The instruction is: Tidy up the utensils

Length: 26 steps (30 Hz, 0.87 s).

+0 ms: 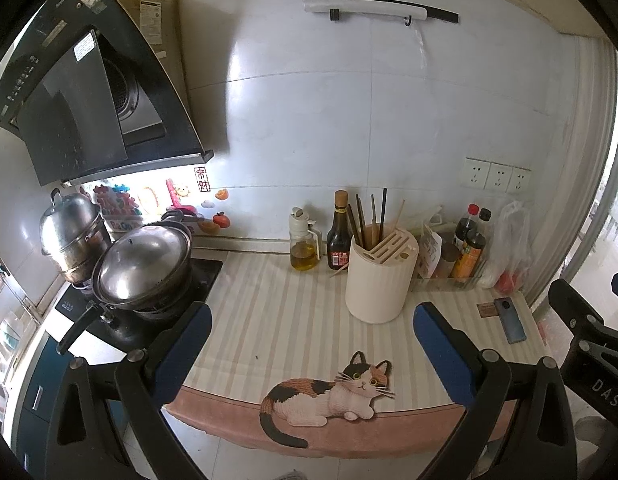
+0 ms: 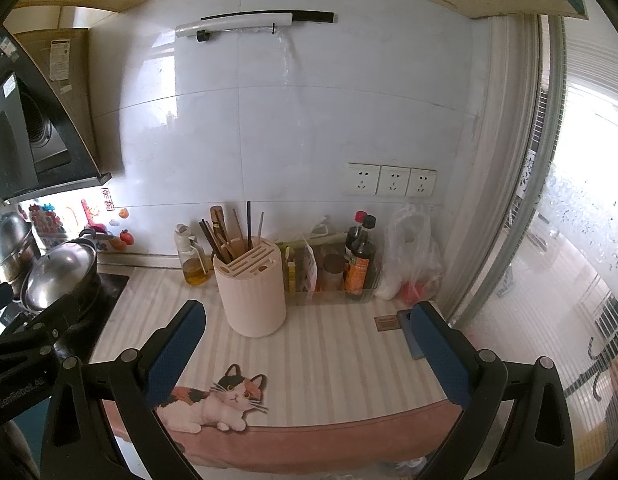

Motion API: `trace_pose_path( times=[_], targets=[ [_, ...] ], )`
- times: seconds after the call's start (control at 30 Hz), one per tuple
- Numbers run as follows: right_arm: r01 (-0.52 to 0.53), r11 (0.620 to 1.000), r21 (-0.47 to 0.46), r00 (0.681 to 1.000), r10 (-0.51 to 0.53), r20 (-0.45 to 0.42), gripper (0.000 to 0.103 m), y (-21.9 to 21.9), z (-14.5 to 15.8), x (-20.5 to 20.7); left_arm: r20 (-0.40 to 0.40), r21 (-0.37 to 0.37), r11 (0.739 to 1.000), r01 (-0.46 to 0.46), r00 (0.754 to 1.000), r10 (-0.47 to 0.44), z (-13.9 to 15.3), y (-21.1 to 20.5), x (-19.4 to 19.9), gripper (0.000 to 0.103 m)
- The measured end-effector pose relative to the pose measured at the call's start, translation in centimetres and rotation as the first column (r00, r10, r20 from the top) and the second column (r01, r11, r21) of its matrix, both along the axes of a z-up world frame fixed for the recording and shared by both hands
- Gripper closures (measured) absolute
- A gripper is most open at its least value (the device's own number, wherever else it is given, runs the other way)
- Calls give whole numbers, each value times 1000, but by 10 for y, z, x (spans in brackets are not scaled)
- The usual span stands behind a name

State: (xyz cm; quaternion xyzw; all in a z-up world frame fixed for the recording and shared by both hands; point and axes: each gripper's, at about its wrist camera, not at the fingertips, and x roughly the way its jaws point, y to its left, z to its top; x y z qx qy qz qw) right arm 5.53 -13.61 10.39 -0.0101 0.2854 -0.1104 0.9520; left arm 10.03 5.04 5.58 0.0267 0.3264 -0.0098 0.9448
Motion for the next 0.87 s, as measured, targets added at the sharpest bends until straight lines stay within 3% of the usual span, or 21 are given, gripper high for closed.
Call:
trace_pose_path(
  times=[0.87],
  targets=[
    [10, 1000, 9, 1000, -10, 10, 0, 2, 5, -3, 8, -14, 1000, 1, 1000, -1, 8, -5, 0, 0]
  ],
)
